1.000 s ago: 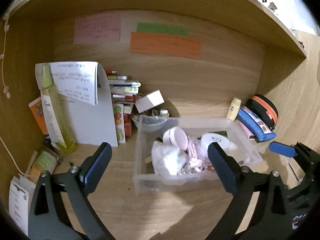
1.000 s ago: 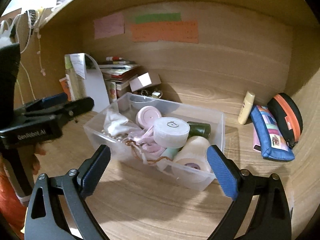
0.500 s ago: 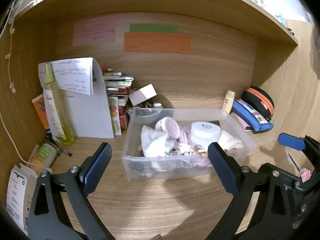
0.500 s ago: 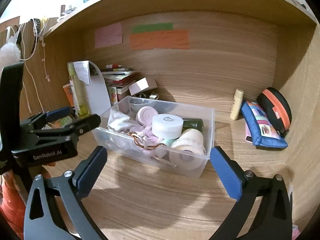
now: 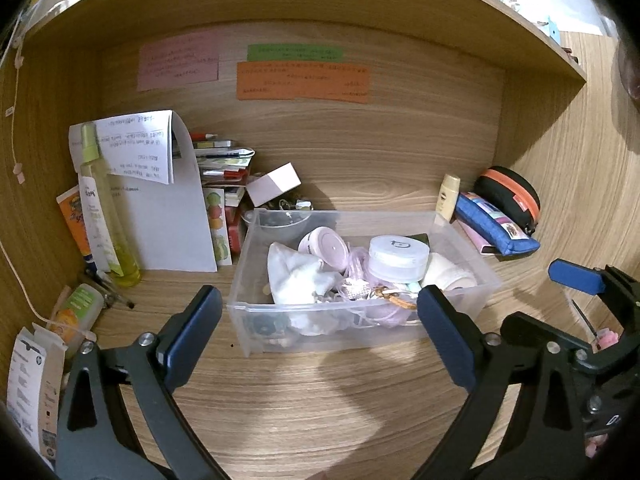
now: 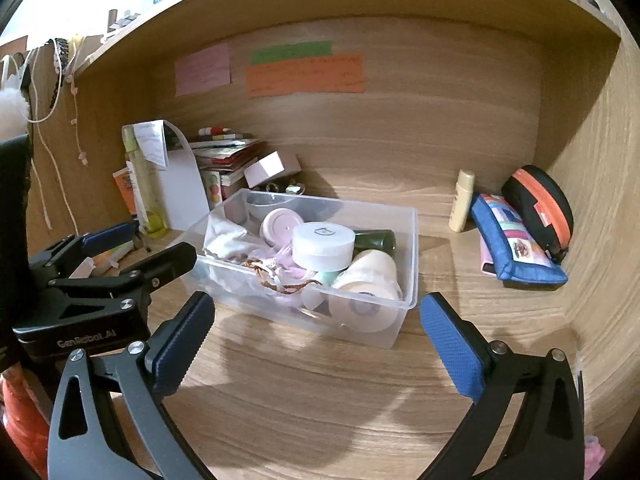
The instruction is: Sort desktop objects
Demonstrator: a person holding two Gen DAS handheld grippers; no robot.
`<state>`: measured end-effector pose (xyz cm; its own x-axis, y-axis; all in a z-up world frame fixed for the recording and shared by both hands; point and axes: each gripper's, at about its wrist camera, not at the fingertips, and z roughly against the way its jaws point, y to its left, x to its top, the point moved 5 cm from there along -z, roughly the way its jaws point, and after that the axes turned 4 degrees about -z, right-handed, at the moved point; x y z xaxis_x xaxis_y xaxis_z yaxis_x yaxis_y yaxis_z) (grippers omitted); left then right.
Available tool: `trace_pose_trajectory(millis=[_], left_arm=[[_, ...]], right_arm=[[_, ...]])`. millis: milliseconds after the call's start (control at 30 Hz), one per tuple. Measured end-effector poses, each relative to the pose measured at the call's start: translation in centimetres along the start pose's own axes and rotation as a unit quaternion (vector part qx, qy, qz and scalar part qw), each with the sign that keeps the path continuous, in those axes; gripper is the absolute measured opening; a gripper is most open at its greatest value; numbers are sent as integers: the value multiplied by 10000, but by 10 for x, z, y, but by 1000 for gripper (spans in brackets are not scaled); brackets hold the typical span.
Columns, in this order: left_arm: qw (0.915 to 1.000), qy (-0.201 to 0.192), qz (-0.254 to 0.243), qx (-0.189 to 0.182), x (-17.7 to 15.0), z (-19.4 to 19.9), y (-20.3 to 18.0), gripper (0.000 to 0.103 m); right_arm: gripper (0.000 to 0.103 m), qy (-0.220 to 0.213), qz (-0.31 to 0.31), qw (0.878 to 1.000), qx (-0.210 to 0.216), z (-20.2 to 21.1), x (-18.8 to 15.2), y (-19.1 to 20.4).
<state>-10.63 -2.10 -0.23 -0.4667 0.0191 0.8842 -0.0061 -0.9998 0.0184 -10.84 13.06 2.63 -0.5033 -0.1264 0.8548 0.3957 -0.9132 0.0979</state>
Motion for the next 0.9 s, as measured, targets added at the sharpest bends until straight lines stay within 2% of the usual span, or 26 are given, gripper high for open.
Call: trace_pose_trajectory(millis=[900], left_arm=[[9999,-16,98,18,3,-9,10,101]], right_arm=[[103,5,81,9999,76,-8,7,1]])
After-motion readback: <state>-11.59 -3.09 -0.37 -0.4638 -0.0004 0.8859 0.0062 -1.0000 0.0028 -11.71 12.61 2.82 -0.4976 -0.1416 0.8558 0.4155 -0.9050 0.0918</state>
